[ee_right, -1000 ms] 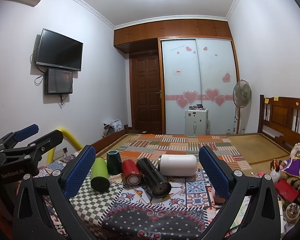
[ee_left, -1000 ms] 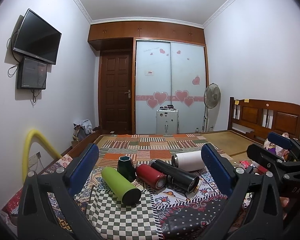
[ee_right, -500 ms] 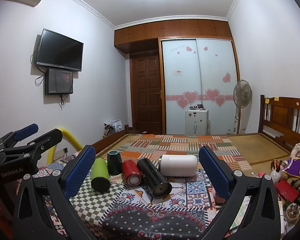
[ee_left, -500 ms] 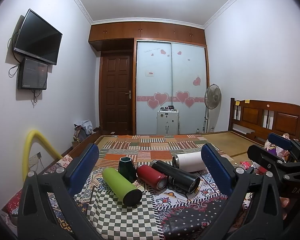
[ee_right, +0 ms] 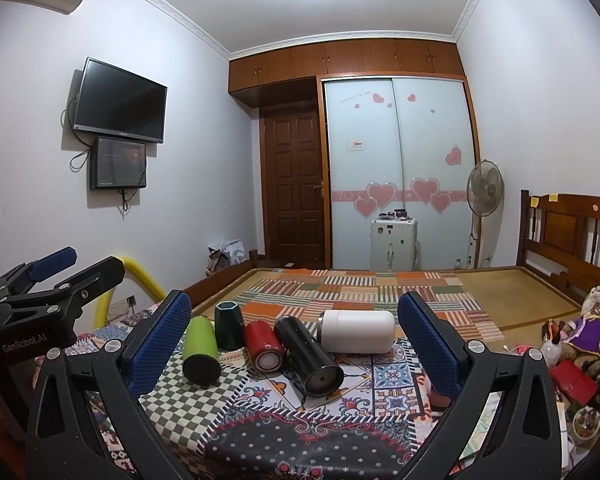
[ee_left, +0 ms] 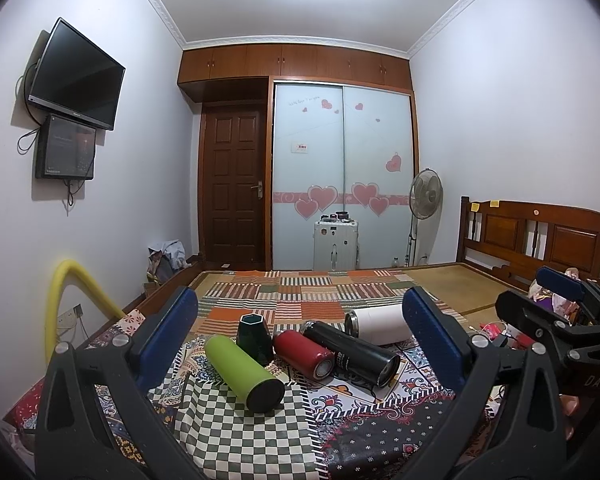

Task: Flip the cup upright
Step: 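Move the right gripper down toward the lying lime-green bottle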

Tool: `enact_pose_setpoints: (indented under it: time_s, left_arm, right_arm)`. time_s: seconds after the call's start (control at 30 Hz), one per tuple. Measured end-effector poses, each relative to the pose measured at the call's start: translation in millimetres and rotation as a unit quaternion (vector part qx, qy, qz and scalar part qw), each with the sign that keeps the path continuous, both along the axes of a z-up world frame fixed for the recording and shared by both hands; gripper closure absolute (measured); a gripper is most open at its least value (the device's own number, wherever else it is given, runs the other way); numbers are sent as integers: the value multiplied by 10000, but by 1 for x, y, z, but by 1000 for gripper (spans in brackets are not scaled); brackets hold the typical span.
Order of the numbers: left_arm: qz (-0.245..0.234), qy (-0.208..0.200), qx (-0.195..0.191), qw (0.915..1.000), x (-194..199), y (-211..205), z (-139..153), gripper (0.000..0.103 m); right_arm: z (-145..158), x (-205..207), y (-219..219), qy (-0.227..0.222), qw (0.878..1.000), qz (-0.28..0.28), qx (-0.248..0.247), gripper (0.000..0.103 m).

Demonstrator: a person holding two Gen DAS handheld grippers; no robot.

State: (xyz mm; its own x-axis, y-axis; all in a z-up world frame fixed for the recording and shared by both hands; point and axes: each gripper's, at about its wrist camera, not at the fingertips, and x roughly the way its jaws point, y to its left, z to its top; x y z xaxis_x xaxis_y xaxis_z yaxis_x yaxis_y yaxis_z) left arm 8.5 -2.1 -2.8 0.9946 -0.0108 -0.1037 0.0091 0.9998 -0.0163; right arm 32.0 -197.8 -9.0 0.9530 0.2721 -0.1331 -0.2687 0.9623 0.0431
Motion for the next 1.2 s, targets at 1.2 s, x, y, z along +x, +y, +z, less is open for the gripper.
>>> enact_pose_setpoints:
  time_s: [1.2]
  left_arm:
    - [1127, 1145, -246, 9867, 59, 134, -77, 0]
  right_arm:
    - [-63, 169, 154, 2175, 9488, 1741, -1485, 0]
